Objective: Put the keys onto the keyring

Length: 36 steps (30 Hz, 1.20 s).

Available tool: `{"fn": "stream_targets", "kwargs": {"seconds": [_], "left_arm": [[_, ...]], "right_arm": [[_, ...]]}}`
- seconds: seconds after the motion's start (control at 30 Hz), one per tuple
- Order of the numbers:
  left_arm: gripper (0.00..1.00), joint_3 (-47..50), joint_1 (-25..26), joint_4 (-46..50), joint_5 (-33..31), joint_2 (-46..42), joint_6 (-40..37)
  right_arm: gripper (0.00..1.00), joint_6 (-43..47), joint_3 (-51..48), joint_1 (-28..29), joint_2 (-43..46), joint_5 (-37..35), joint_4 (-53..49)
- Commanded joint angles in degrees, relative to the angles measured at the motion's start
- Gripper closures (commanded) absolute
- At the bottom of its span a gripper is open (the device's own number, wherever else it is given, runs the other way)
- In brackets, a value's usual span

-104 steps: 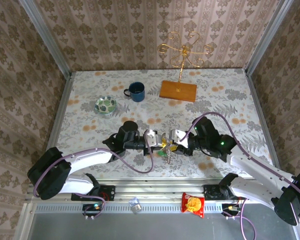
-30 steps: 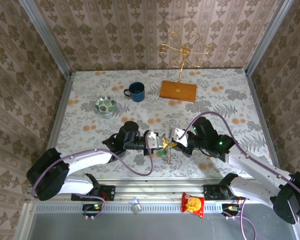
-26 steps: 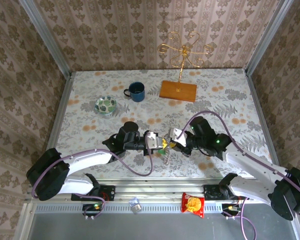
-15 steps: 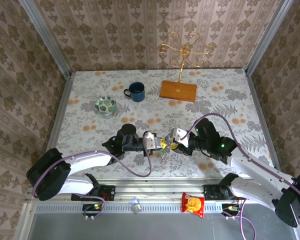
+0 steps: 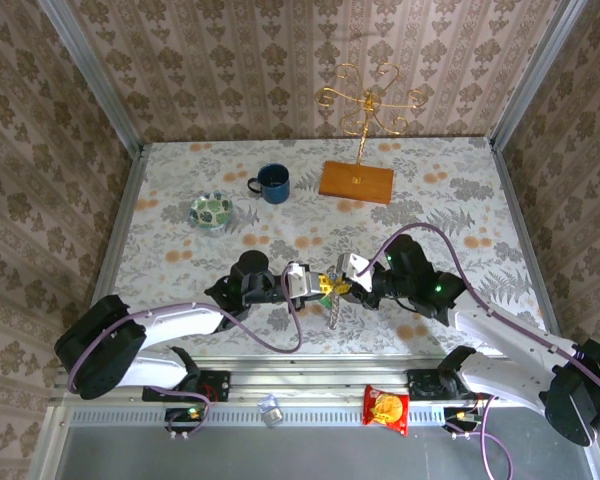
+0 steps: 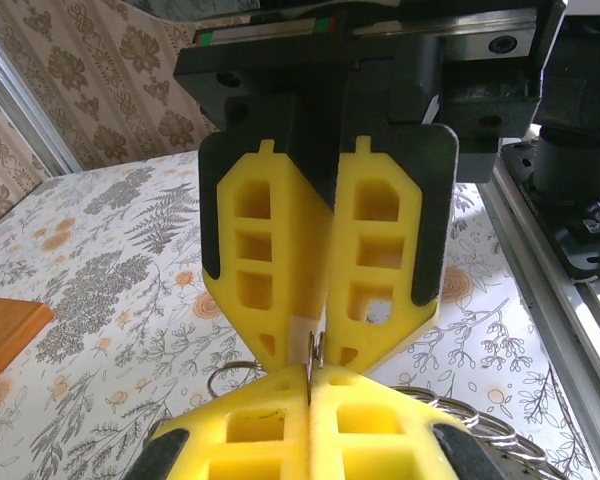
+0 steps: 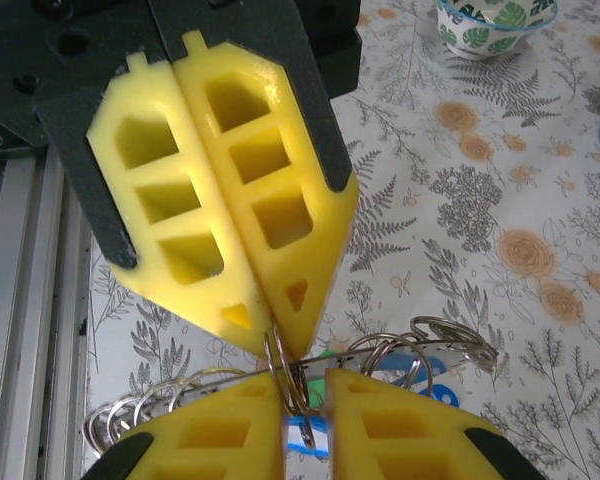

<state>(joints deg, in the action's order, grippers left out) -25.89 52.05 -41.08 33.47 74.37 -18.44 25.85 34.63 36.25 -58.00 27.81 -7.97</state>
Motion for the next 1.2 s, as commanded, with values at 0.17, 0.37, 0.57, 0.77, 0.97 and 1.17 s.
{"fn": "stream_targets", "kwargs": {"seconds": [0.17, 0.37, 0.57, 0.77, 0.97, 1.17], "left_arm": [[0.89, 0.84, -0.36, -2.73, -1.84, -0.26, 1.19], [0.77, -2.40, -0.30, 8.57, -2.80, -2.04, -3.94], [0.78, -4.56, -0.30, 11.40, -2.63, -1.42, -5.72], [0.81, -5.23, -0.45, 11.37, -1.96, -1.33, -5.97], [0.95, -5.10, -1.13, 9.38, -0.19, -1.08, -4.37], [1.00, -2.34, -1.96, 3.29, 1.39, -0.88, -0.51]], "right_arm": [[1.00, 1.34, 1.62, 0.05, -0.36, 2.04, -2.18], [1.00, 7.57, 8.07, 0.82, -2.68, -1.68, -14.55], [1.00, 11.61, 15.08, 1.93, -6.87, -3.44, -22.49], [1.00, 14.38, 18.57, 3.67, -9.21, -5.13, -26.20], [1.00, 12.85, 16.43, 3.77, -7.77, -1.83, -20.60], [0.76, 7.70, 7.32, 2.19, -0.89, -0.23, -9.35]]}}
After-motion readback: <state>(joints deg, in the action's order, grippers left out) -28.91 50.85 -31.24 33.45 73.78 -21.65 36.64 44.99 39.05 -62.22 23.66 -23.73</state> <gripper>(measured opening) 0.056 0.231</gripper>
